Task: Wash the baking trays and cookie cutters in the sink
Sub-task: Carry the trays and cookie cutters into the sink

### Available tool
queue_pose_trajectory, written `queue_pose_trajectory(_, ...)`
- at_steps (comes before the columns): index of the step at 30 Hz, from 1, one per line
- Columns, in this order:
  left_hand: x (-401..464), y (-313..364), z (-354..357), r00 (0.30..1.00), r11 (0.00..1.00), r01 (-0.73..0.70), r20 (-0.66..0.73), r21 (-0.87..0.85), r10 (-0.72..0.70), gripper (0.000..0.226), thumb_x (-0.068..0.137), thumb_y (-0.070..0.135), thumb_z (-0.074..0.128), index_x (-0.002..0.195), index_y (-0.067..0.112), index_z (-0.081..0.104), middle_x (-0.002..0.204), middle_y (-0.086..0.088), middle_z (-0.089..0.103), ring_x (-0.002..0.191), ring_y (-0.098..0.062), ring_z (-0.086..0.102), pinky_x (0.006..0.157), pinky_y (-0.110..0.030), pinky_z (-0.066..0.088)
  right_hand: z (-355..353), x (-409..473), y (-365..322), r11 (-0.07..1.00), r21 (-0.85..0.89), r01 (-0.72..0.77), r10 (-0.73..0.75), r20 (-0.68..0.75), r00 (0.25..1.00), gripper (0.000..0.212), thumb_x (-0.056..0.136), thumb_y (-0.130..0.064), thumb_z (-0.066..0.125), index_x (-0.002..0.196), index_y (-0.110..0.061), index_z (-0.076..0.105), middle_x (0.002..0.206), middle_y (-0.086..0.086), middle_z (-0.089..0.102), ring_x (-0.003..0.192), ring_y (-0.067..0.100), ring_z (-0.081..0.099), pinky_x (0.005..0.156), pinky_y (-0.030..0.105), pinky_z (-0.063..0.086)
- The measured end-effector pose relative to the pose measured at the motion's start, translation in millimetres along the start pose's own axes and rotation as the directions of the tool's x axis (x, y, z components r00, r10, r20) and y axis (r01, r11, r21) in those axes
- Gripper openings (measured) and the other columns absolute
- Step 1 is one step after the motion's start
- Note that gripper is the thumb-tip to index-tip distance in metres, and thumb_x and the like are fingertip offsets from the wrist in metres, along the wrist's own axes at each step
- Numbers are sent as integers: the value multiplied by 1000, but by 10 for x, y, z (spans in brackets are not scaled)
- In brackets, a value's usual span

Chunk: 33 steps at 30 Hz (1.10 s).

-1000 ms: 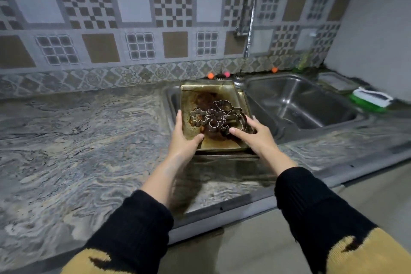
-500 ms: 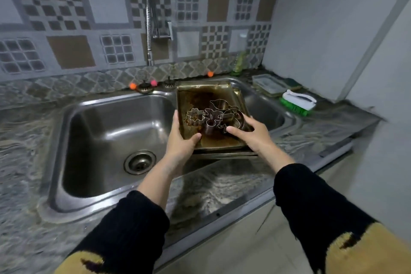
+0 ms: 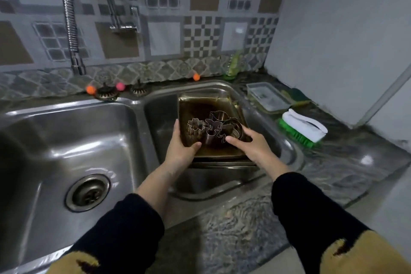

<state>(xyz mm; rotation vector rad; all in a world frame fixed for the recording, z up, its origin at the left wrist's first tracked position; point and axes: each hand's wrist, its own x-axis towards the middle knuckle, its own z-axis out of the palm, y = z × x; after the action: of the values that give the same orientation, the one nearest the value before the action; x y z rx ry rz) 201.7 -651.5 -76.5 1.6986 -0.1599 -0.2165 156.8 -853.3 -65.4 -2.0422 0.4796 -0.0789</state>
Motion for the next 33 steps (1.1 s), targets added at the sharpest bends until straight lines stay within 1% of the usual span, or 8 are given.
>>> queue_pose_trajectory(5, 283, -123, 300, 996, 996, 79, -55, 49, -77, 81, 85, 4, 66, 147, 33, 22, 132, 6, 53, 122, -12, 50, 105, -37, 42, -82, 482, 228, 999, -22, -25, 28, 120, 992, 81, 75, -50, 73, 144, -30, 37, 153, 0, 34, 141, 21, 30, 115, 42, 28)
queue_pose_trajectory(8, 395, -192, 500, 985, 989, 146, -96, 36, -142, 79, 84, 2, 67, 143, 32, 26, 121, 10, 52, 117, -11, 49, 99, -34, 42, -165, 731, 363, 999, -42, -17, 26, 227, 973, 68, 82, -43, 69, 141, -25, 43, 143, -1, 46, 133, 19, 41, 106, 30, 32)
queue_pose_trajectory(13, 579, -329, 749, 942, 964, 261, -229, 44, -245, 78, 80, -2, 69, 143, 24, 31, 121, 2, 55, 120, -19, 52, 96, -35, 45, -183, 1130, 524, 995, -99, 7, 30, 363, 931, 68, 81, -47, 68, 141, -26, 43, 141, -4, 49, 130, 17, 44, 104, 30, 35)
queue_pose_trajectory(18, 699, -422, 842, 905, 933, 358, -261, 45, -335, 81, 81, -1, 69, 146, 23, 27, 130, -3, 52, 124, -21, 50, 92, -31, 44, -110, 1377, 631, 988, -153, 28, 39, 419, 907, 77, 81, -47, 68, 146, -23, 34, 150, 0, 38, 137, 19, 36, 109, 34, 33)
queue_pose_trajectory(23, 825, -624, 843, 873, 902, 431, -252, 3, -417, 91, 77, -6, 71, 147, 23, 22, 127, -3, 51, 123, -21, 49, 91, -28, 43, -9, 1578, 742, 962, -254, 100, 48, 518, 854, 76, 86, -49, 61, 149, -35, 21, 159, 3, 11, 144, 24, 21, 114, 38, 24)
queue_pose_trajectory(27, 921, -754, 875, 853, 881, 474, -243, -8, -461, 98, 74, -12, 70, 147, 23, 14, 125, -5, 50, 122, -24, 48, 94, -38, 47, 100, 1648, 800, 936, -345, 68, 142, 549, 824, 77, 90, -46, 56, 149, -46, 6, 160, 7, -3, 144, 29, 22, 113, 42, 26)
queue_pose_trajectory(30, 972, -848, 894, 840, 856, 515, -222, 38, -495, 106, 72, -9, 73, 148, 26, 7, 134, -10, 46, 126, -29, 44, 102, -51, 44, 150, 1694, 852, 888, -455, 66, 206, 522, 828, 79, 91, -44, 56, 147, -48, 0, 158, 11, 4, 140, 33, 29, 110, 44, 31)
queue_pose_trajectory(33, 995, -905, 887, 840, 842, 529, -206, 109, -502, 105, 75, -4, 73, 146, 26, 2, 134, -11, 44, 124, -30, 46, 99, -53, 46, 152, 1721, 882, 842, -534, 76, 255, 518, 816, 86, 90, -41, 59, 148, -46, -4, 158, 15, 7, 141, 34, 26, 114, 47, 28)
